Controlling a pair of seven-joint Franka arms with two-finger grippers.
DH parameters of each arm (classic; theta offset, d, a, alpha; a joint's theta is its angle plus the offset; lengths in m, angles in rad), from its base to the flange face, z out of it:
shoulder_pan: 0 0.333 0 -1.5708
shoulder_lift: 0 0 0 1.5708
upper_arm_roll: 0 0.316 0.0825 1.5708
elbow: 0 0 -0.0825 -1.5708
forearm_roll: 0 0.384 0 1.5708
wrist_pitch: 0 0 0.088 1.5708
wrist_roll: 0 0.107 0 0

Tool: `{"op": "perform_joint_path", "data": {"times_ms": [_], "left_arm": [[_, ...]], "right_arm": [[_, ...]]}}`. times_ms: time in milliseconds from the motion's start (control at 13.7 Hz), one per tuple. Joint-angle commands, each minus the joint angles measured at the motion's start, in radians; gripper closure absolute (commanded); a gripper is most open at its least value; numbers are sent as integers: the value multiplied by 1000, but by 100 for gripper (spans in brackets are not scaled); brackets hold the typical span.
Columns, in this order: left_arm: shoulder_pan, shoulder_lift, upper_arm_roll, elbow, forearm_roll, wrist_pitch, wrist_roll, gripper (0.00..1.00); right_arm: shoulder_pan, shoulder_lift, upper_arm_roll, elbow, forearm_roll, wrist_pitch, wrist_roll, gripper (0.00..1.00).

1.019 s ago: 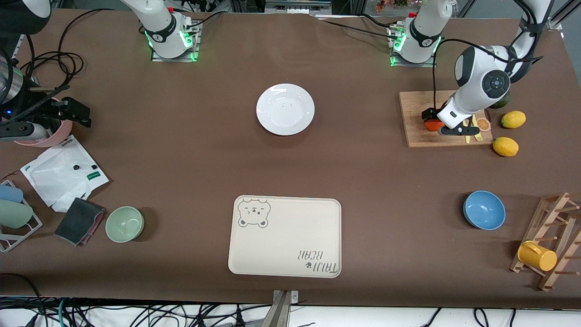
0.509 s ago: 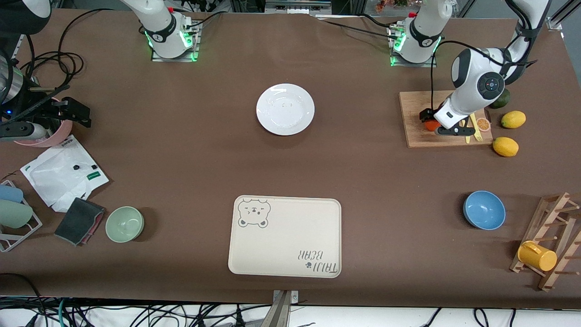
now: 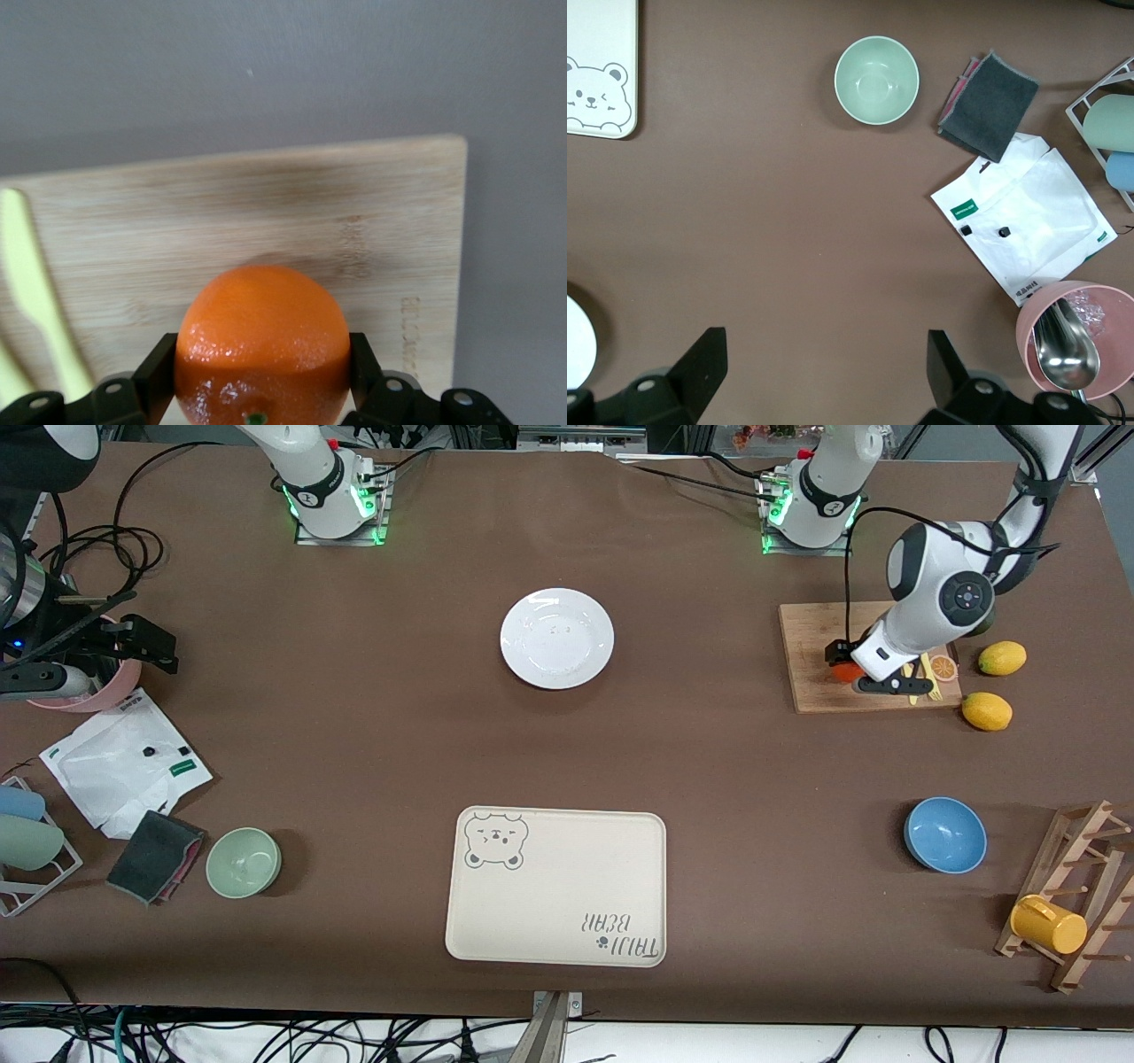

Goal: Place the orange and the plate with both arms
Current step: 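Carry the orange with the left gripper and lower it onto the white plate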

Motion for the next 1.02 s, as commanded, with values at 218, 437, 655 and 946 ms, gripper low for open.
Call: {"op": "perform_joint_path", "data": {"times_ms": [218,437,655,946], "left_arm": [[-11,37,-204,455,-130,-410,-92,67],[-31,128,-359,569,-137,-410,-271,66],[-186,282,-453,707,-120,-399,-680,64],[-397,378,-450,767,-120,-321,-956,64]], "right_arm": [[-3,6,-1,19,12,-12,-16,0],[-3,6,-1,21,13,-12,-16,0],[-3,6,-1,21,13,-12,-16,0],[-5,4,-1,21,12,-17,-14,0]]}}
